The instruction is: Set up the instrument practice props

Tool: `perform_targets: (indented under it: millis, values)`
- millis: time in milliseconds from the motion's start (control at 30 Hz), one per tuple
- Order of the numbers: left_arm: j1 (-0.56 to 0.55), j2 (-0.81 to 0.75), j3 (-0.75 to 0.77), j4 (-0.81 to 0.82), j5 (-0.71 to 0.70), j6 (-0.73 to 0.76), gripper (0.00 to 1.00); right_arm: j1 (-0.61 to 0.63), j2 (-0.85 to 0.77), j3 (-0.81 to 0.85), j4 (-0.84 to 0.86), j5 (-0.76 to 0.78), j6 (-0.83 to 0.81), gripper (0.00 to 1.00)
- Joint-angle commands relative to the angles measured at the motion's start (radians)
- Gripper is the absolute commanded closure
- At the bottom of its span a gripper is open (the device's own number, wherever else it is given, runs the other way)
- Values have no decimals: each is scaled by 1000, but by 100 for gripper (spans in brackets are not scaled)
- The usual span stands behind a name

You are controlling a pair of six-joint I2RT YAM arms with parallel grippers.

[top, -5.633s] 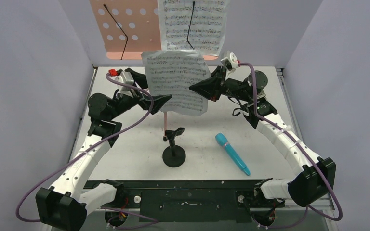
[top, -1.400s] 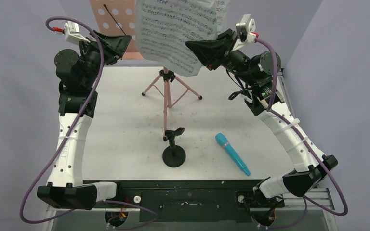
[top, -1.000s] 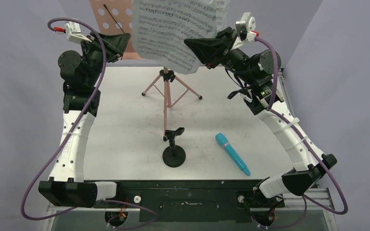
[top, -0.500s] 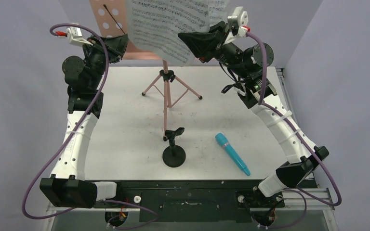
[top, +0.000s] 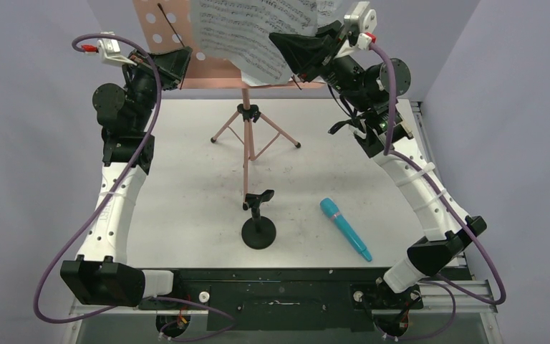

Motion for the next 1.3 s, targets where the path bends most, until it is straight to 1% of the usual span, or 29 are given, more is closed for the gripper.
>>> perform_targets:
  millis: [0,100,233,367,467,933,1100,1267]
  values:
    - [12,-17,-4,114,22,-26,95,9,20,39,48,38,-34,95]
    - [19,-31,-47,180,19,-63,100,9,27,43,57,43,-34,95]
    - [20,-39,-73,205,23,-72,100,10,40,53,58,45,-29,95]
    - [20,-38,-75,219,35,-67,100,21,48,54,43,130,-27,95]
    - [20,-38,-78,243,51,-53,100,30,55,59,39,158,-47,95]
    - [20,-72,-123,299,77,10,100,66,116,109,32,193,-92,95]
    - [19,-88,-153,342,61,13,100,82,120,108,36,289,-116,95]
    - [20,-87,-155,356,77,23,100,88,128,122,34,341,-132,95]
